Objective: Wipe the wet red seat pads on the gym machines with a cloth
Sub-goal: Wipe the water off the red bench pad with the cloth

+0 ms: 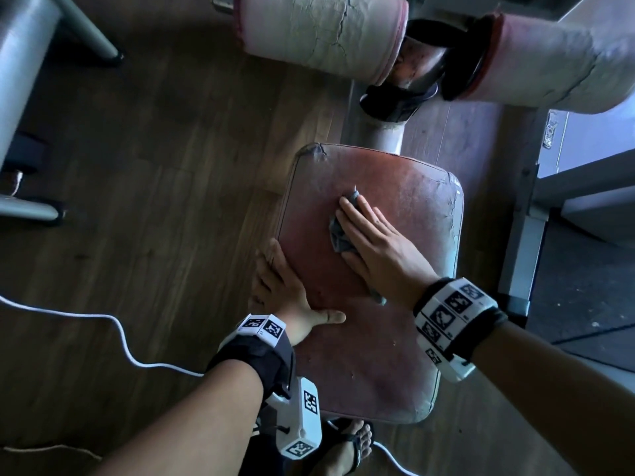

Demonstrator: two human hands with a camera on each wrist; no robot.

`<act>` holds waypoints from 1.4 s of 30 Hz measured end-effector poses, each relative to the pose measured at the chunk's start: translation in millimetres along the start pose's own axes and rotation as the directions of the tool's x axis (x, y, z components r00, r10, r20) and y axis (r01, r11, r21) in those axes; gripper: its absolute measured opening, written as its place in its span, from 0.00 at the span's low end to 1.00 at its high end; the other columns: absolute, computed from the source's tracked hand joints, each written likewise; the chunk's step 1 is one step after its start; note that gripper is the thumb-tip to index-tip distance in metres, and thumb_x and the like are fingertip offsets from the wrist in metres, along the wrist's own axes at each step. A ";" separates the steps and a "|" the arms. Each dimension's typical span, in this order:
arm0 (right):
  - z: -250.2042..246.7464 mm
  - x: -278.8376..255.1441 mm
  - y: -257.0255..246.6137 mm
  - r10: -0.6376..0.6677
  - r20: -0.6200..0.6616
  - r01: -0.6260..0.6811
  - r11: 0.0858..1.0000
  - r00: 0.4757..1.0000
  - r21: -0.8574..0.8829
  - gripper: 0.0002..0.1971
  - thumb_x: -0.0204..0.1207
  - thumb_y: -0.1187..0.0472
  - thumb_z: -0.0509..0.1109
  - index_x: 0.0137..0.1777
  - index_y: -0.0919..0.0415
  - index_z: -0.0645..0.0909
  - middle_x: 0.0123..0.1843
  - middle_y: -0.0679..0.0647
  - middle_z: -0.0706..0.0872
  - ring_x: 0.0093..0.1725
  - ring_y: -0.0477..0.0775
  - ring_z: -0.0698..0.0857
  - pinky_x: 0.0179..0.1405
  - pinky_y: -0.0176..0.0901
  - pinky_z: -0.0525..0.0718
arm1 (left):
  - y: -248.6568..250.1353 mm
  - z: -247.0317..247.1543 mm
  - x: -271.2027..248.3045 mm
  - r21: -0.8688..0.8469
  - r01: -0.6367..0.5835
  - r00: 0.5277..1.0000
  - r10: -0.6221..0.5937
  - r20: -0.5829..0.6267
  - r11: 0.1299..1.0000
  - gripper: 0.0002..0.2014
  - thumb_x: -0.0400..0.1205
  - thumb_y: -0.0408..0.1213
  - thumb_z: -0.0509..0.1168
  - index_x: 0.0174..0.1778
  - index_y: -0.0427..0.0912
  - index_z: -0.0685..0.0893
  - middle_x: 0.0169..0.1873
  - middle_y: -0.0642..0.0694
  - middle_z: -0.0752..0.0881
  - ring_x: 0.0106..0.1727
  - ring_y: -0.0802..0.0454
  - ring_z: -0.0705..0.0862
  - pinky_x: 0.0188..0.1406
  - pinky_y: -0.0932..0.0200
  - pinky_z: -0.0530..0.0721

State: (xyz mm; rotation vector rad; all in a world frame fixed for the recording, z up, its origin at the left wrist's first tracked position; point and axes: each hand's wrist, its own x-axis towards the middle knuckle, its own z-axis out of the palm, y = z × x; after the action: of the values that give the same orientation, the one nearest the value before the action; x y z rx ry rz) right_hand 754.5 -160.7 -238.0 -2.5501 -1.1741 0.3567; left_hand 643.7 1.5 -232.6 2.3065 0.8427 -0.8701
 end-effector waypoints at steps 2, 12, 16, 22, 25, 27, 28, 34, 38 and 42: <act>-2.6 14.7 1.2 0.036 -0.021 -0.035 0.999 0.999 0.024 0.29 0.86 0.52 0.57 0.82 0.67 0.63 0.86 0.60 0.59 0.86 0.61 0.53 0.84 0.58 0.60 | 1.3 0.4 -0.2 0.008 0.008 1.000 -0.008 -0.009 1.000 0.84 0.48 0.70 0.81 0.78 0.51 0.18 0.84 0.38 0.34 0.86 0.36 0.48 0.80 0.36 0.58; -0.2 -18.8 -4.5 -0.012 0.032 0.013 1.000 0.999 -0.020 0.30 0.87 0.50 0.59 0.83 0.66 0.61 0.87 0.58 0.58 0.87 0.59 0.52 0.83 0.58 0.61 | 2.3 -1.1 -0.2 0.027 0.010 1.000 -0.011 0.014 1.000 0.84 0.49 0.70 0.81 0.78 0.51 0.17 0.84 0.37 0.32 0.86 0.35 0.47 0.80 0.37 0.59; -9.8 -7.1 1.9 0.019 0.075 -0.015 0.999 0.997 -0.050 0.31 0.86 0.48 0.56 0.85 0.62 0.58 0.88 0.54 0.54 0.87 0.56 0.48 0.85 0.58 0.56 | 2.0 -1.9 -2.7 0.029 -0.008 1.000 0.008 0.013 1.000 0.84 0.49 0.71 0.79 0.79 0.49 0.18 0.84 0.36 0.32 0.86 0.35 0.47 0.80 0.37 0.58; -11.7 47.7 6.3 0.092 0.010 -0.092 0.996 0.996 -0.006 0.32 0.85 0.52 0.60 0.85 0.64 0.57 0.88 0.57 0.53 0.87 0.57 0.46 0.85 0.54 0.47 | 1.9 -1.5 -3.1 0.038 -0.016 1.000 0.015 0.010 0.999 0.83 0.49 0.73 0.78 0.81 0.46 0.21 0.84 0.35 0.35 0.85 0.34 0.50 0.81 0.34 0.60; -13.4 89.3 9.7 0.125 -0.027 -0.125 0.992 0.992 -0.006 0.33 0.83 0.48 0.56 0.83 0.67 0.61 0.85 0.61 0.61 0.86 0.62 0.54 0.85 0.58 0.52 | -1.7 -2.5 -3.9 -0.014 -0.054 0.997 0.055 0.046 0.998 0.82 0.53 0.71 0.78 0.79 0.49 0.18 0.83 0.36 0.30 0.86 0.34 0.45 0.82 0.33 0.56; -12.8 110.5 7.5 0.148 -0.022 -0.148 0.989 0.989 -0.002 0.34 0.82 0.45 0.52 0.82 0.68 0.64 0.83 0.63 0.66 0.85 0.64 0.59 0.85 0.60 0.54 | -1.9 -1.8 -2.9 -0.020 -0.048 0.998 0.049 0.044 0.999 0.82 0.53 0.71 0.78 0.78 0.50 0.17 0.83 0.36 0.29 0.86 0.34 0.44 0.82 0.34 0.55; -11.8 117.2 5.2 0.150 -0.019 -0.151 0.989 0.988 -0.006 0.35 0.82 0.44 0.51 0.81 0.68 0.65 0.82 0.63 0.68 0.84 0.64 0.61 0.85 0.60 0.54 | -1.6 -1.1 -2.4 -0.021 -0.046 0.998 0.047 0.046 0.999 0.82 0.53 0.71 0.78 0.78 0.49 0.17 0.83 0.36 0.29 0.86 0.34 0.43 0.82 0.34 0.54; -2.2 98.2 -19.7 -0.002 -0.035 0.000 0.998 0.999 -0.057 0.31 0.85 0.48 0.56 0.82 0.67 0.65 0.83 0.62 0.66 0.86 0.63 0.56 0.85 0.60 0.54 | -0.8 0.7 -3.1 0.001 -0.038 0.999 0.038 0.004 0.999 0.82 0.51 0.71 0.79 0.81 0.47 0.22 0.83 0.34 0.31 0.85 0.34 0.44 0.81 0.34 0.53; 4.8 58.5 -31.1 -0.057 0.038 0.061 0.990 0.998 -0.127 0.31 0.86 0.46 0.56 0.84 0.61 0.61 0.86 0.54 0.61 0.87 0.55 0.51 0.85 0.61 0.50 | 2.2 1.4 -3.8 0.024 -0.010 1.000 0.010 -0.023 1.000 0.85 0.45 0.72 0.79 0.81 0.45 0.24 0.84 0.35 0.35 0.85 0.34 0.47 0.81 0.33 0.52; -4.6 33.0 -6.8 0.209 -0.110 -0.219 0.972 0.972 -0.089 0.31 0.86 0.47 0.56 0.85 0.59 0.58 0.87 0.53 0.57 0.87 0.53 0.49 0.84 0.65 0.50 | 1.3 -3.1 -6.1 0.046 -0.023 1.000 0.023 -0.012 0.999 0.85 0.45 0.74 0.77 0.81 0.46 0.23 0.85 0.35 0.38 0.85 0.35 0.52 0.81 0.37 0.61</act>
State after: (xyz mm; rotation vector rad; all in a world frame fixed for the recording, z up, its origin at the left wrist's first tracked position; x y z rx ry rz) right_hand 772.3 -131.9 -234.4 -2.7552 -0.9050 0.2196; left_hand 642.2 0.4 -225.9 2.3588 0.8080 -0.8739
